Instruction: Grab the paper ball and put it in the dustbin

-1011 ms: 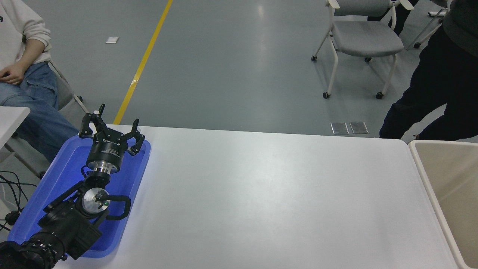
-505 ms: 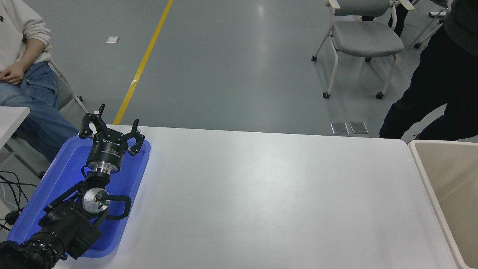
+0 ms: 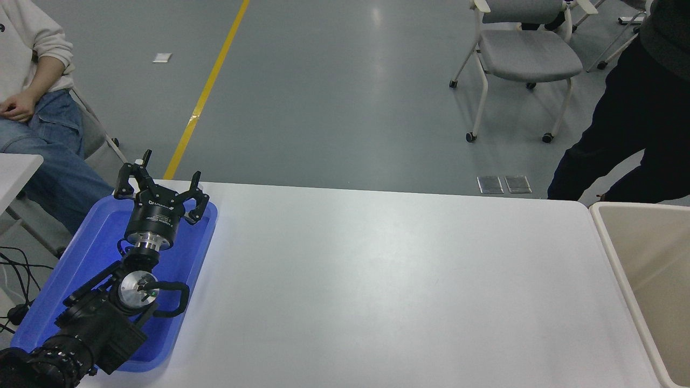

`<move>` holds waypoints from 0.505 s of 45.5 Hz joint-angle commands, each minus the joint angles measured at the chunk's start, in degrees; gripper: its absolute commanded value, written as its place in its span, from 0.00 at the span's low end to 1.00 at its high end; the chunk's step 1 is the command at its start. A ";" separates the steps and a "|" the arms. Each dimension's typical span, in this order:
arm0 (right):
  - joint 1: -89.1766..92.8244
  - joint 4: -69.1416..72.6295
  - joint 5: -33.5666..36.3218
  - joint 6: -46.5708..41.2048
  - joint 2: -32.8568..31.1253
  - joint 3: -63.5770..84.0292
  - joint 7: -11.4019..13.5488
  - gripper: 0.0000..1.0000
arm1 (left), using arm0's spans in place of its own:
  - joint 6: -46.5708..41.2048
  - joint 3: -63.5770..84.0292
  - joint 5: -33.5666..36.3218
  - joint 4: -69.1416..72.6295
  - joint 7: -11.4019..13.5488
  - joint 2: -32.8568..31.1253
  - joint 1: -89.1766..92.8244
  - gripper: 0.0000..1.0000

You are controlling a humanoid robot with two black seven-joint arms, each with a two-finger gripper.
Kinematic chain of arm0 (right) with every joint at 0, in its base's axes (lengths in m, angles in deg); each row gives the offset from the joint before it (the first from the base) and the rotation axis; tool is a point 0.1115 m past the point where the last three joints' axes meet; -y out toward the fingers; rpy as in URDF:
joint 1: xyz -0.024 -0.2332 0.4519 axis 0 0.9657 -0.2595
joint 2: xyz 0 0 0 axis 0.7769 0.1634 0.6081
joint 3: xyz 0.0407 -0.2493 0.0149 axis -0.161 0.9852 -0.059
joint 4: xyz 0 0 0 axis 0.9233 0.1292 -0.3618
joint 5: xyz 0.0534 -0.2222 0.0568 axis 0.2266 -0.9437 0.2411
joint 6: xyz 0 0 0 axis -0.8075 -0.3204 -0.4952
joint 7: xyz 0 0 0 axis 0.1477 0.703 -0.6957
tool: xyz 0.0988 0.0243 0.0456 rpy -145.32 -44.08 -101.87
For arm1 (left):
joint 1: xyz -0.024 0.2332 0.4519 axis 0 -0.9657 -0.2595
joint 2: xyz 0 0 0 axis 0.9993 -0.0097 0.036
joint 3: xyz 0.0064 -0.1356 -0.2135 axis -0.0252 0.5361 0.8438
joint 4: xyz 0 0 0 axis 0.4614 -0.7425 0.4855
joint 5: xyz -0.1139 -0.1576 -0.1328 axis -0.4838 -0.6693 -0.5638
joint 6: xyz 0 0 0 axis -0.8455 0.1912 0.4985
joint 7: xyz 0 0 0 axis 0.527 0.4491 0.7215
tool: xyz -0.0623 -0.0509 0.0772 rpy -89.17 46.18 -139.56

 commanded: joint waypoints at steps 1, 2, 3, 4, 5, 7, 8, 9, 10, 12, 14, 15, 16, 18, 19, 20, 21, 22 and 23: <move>-0.93 -0.02 -0.07 2.39 0.37 -0.04 -0.05 0.99 | -0.02 0.00 0.00 0.00 0.00 0.00 0.00 1.00; -1.10 -0.02 0.01 2.39 0.37 -0.04 -0.05 0.99 | -0.02 0.00 0.09 0.00 0.00 0.00 0.00 1.00; -1.19 0.07 0.02 2.31 0.37 -0.04 -0.05 0.99 | -0.02 0.00 0.00 0.00 0.00 0.00 0.00 1.00; -1.19 0.07 0.02 2.31 0.45 -0.04 -0.05 0.99 | -0.02 0.00 0.00 0.00 0.00 0.00 0.00 1.00; -1.19 0.16 -0.07 2.31 0.45 -0.04 -0.05 0.99 | 0.07 0.00 0.00 0.00 0.00 0.00 0.00 1.00; -1.28 0.24 -0.07 2.22 0.63 0.13 -0.05 0.99 | -0.01 0.00 0.09 0.00 0.00 0.00 0.00 1.00; -1.37 0.42 -0.16 2.13 0.80 0.22 -0.05 1.00 | -0.02 0.00 0.00 0.00 0.00 0.00 0.00 1.00; -1.63 0.68 -0.16 1.96 0.89 0.22 -0.05 1.00 | -0.02 0.00 0.00 0.00 0.00 0.00 0.00 1.00; -2.24 0.86 -0.16 1.78 0.98 0.13 -0.05 1.00 | -0.02 0.00 0.00 0.00 0.00 0.00 0.00 1.00; -3.73 1.04 -0.07 1.60 0.81 -0.04 -0.05 1.00 | -0.02 0.00 0.00 0.00 0.00 0.00 0.00 1.00; -5.58 1.04 0.02 1.43 0.72 -0.22 -0.05 1.00 | 0.07 0.00 0.00 0.00 0.00 0.00 0.00 1.00; -6.54 1.12 0.02 1.43 0.72 -0.31 -0.05 1.00 | -0.01 0.00 0.00 0.00 0.00 0.00 0.00 1.00; -7.42 1.21 0.02 1.43 0.72 -0.57 -0.05 1.00 | -0.02 0.00 0.00 0.00 0.00 0.00 0.00 1.00; -9.53 1.39 0.02 1.43 0.81 -1.53 -0.05 1.00 | -0.02 0.00 0.00 0.00 0.00 0.00 0.00 1.00; -10.50 1.47 0.02 1.43 0.81 -2.41 -0.05 1.00 | -0.02 0.00 0.00 0.00 0.00 0.00 0.00 1.00; -11.55 1.65 0.02 1.43 0.81 -3.46 -0.05 1.00 | -0.02 0.00 0.00 0.00 0.00 0.00 0.00 1.00; -12.52 1.91 0.02 1.34 0.81 -4.69 -0.05 1.00 | -0.02 0.00 0.00 0.00 0.00 0.00 0.00 1.00; -13.40 2.09 0.02 1.25 0.81 -5.92 -0.05 1.00 | -0.02 0.00 0.09 0.00 0.00 0.00 0.00 1.00; -14.19 2.18 0.02 1.08 0.81 -7.41 -0.05 1.00 | -0.02 0.00 0.00 0.00 0.00 0.00 0.00 1.00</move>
